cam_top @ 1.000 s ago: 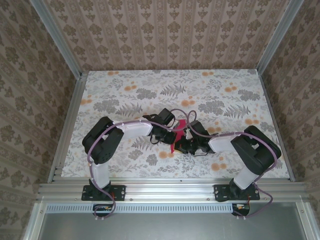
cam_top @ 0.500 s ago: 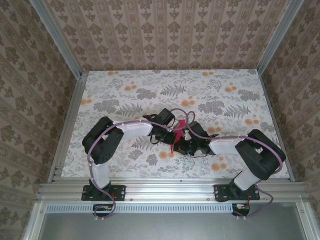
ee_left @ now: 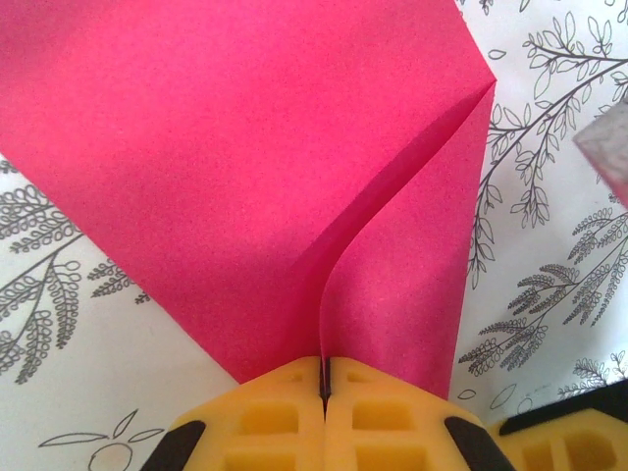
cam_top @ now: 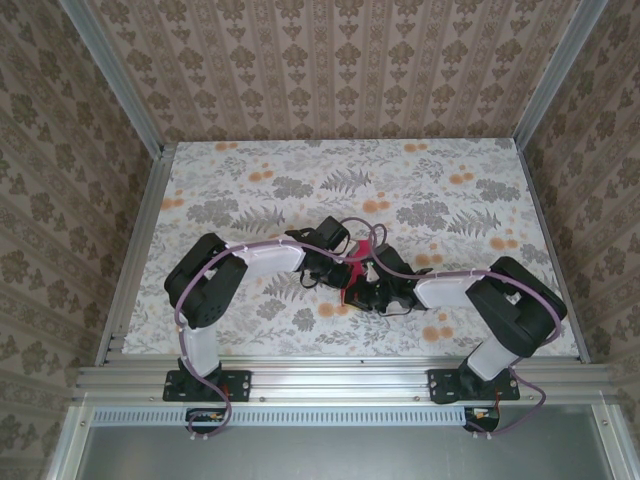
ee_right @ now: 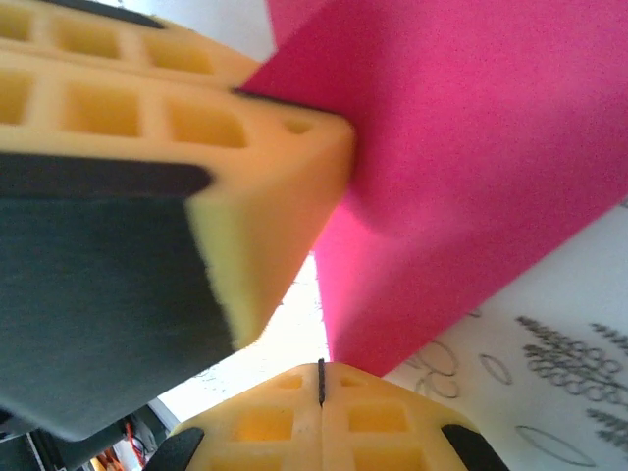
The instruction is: Fold a paper plane with a square sheet of paper (pick it up from the middle)
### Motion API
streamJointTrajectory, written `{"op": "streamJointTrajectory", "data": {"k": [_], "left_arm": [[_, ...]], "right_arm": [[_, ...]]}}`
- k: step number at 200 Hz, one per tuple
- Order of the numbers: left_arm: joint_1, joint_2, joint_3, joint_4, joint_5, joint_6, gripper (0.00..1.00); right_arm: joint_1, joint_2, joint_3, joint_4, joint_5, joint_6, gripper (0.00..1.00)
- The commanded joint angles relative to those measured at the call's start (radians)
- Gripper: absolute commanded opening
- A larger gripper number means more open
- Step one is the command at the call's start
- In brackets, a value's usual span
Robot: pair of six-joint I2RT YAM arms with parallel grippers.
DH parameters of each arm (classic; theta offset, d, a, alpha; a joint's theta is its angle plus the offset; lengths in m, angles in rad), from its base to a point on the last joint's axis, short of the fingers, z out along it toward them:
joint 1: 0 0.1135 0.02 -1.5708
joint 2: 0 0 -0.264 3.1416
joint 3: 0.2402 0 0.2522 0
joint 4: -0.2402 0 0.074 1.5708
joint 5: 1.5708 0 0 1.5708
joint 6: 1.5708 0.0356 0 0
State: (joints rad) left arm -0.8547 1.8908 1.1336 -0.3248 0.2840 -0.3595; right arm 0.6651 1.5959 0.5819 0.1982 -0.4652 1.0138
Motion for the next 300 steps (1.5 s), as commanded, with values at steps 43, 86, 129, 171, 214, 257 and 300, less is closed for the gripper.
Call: {"op": "streamJointTrajectory", "data": {"k": [43,86,129,171,214,257,300], "left_arm": [[0.01,0.022,-0.027,-0.074,-0.049,-0.001,0.0],[0.012,-0.019,-0.001,-0.1,-0.061,-0.007,0.06],[0.032,-0.108,0.013,-0.12,-0.062,-0.032,0.29],[0.057,-0.212,-0.014,-0.118,-0.057,-0.066,0.36],[0.056,-0.271,-0.035,-0.097,0.005,-0.105,0.11],[0.043,-0.189,-0.002,-0.071,0.088,-0.1,0.02],[0.036,-0.055,0.059,-0.09,0.069,-0.102,0.0]], "right_arm": [[0.021,0.089,0.032,-0.05,0.04,-0.013,0.04],[0.002,-0.036,0.036,-0.075,0.02,-0.042,0.06],[-0.149,-0.158,0.027,-0.157,0.006,-0.11,0.07],[-0.217,-0.082,0.116,-0.198,-0.044,-0.186,0.07],[-0.217,0.059,0.197,-0.124,-0.085,-0.166,0.07],[-0.218,0.152,0.252,-0.153,-0.069,-0.192,0.06],[-0.222,0.209,0.256,-0.143,-0.064,-0.199,0.05]]}}
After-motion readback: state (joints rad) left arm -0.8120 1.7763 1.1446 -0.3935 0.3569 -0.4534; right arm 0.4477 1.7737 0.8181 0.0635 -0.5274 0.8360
